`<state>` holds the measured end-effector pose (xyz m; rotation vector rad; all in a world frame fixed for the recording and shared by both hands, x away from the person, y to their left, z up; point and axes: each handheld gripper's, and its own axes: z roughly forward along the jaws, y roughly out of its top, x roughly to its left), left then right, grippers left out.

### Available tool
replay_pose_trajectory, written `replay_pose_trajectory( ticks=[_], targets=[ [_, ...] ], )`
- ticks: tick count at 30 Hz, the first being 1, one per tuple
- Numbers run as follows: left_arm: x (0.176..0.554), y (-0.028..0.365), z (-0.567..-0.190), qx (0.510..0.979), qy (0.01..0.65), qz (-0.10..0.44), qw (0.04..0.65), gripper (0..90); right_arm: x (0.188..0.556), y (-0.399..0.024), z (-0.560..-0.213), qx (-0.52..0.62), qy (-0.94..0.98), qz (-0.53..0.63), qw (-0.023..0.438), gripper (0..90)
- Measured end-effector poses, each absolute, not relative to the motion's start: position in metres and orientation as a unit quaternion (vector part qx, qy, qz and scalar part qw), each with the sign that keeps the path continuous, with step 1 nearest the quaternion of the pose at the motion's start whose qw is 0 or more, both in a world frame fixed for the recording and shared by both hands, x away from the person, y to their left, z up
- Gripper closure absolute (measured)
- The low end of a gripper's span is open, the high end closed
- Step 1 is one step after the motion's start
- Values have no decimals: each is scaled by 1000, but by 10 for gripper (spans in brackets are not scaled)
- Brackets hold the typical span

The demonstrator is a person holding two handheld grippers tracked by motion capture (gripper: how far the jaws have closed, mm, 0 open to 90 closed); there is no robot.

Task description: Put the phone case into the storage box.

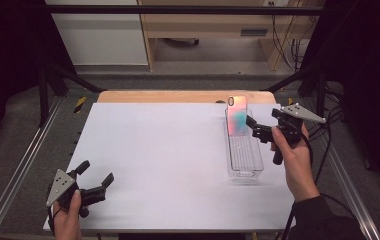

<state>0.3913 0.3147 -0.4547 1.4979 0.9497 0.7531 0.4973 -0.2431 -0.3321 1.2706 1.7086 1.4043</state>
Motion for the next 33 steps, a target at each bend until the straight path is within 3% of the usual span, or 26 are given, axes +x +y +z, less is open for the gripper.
replay_pose_trajectory(
  ticks=[33],
  targets=[
    [391,312,-455,641,400,318,572,18,462,-286,-343,492,624,523,309,30]
  ],
)
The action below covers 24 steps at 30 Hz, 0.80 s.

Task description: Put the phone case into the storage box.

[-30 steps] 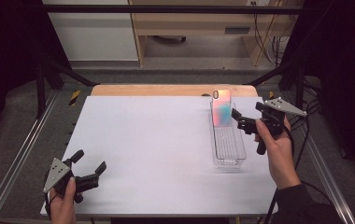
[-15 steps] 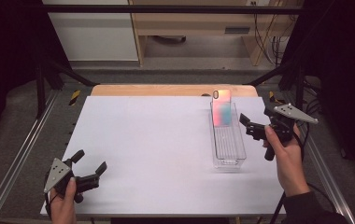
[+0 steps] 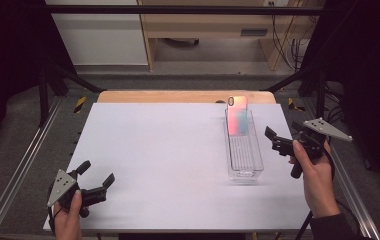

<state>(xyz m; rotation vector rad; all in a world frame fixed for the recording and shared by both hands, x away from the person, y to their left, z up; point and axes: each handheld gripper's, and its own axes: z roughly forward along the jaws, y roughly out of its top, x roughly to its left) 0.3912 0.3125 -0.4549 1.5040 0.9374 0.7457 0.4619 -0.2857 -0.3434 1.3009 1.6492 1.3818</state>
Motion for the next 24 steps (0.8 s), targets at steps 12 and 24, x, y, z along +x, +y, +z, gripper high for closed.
replay_pose_trajectory(
  ticks=[12,24],
  targets=[
    [391,313,-455,643,399,319,571,18,449,-298,-351,494,624,515,318,28],
    [391,312,-455,644,395,319,573,18,437,-307,-360,490,627,510,328,28]
  ],
)
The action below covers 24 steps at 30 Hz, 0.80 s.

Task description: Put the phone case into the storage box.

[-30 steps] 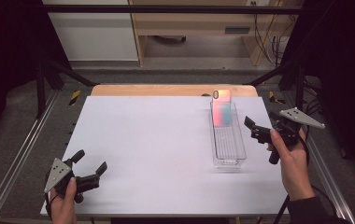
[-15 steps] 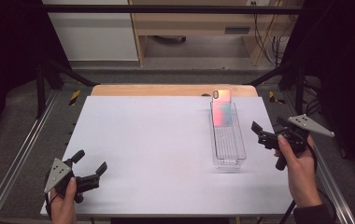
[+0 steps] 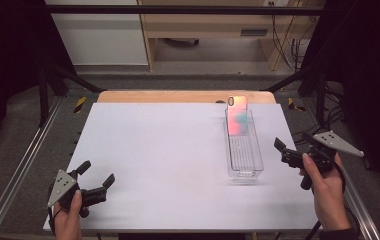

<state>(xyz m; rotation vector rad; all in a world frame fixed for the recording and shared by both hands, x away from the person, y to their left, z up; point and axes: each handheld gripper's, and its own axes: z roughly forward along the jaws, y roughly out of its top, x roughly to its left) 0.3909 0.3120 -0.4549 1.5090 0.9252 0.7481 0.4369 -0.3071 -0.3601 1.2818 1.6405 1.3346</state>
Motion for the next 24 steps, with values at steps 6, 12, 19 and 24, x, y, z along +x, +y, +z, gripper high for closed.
replay_pose_trajectory(
  ticks=[6,12,19,24],
  targets=[
    [391,312,-455,645,393,320,572,18,432,-310,-365,484,631,506,334,29],
    [391,312,-455,647,392,320,571,18,427,-313,-370,473,636,507,338,29],
    [391,312,-455,648,391,320,570,18,422,-319,-378,472,634,509,340,29],
    [391,311,-455,648,391,320,570,18,419,-322,-385,468,635,512,340,29]
  ],
)
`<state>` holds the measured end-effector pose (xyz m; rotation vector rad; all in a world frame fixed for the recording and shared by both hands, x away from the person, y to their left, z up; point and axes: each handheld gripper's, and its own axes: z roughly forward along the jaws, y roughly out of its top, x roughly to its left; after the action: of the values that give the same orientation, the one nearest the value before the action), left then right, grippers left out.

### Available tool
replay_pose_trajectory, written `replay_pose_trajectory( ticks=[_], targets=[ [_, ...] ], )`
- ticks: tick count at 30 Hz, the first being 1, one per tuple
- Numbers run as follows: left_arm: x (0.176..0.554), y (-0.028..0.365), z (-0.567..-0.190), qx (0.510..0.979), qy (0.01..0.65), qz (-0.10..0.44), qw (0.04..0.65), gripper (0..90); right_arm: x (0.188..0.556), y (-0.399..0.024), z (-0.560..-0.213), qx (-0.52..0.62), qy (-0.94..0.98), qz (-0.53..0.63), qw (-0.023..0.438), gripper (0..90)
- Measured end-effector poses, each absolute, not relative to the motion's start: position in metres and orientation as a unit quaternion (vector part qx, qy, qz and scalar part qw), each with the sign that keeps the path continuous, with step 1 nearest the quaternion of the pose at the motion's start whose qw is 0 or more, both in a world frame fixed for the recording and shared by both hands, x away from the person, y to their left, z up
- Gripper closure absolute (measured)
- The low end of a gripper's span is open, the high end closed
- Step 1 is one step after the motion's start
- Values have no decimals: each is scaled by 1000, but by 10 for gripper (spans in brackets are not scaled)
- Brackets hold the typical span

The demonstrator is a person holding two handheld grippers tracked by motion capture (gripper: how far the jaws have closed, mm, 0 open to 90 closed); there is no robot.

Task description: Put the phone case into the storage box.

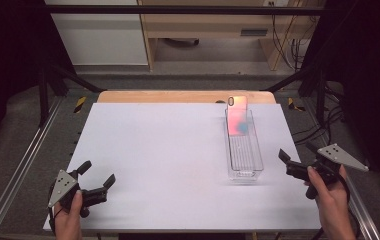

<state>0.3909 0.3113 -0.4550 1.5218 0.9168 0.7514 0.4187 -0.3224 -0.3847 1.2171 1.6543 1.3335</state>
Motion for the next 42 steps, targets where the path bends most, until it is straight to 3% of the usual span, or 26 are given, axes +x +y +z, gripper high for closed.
replay_pose_trajectory(
  ticks=[42],
  targets=[
    [391,309,-455,655,380,318,570,18,417,-301,-444,424,658,541,307,29]
  ],
)
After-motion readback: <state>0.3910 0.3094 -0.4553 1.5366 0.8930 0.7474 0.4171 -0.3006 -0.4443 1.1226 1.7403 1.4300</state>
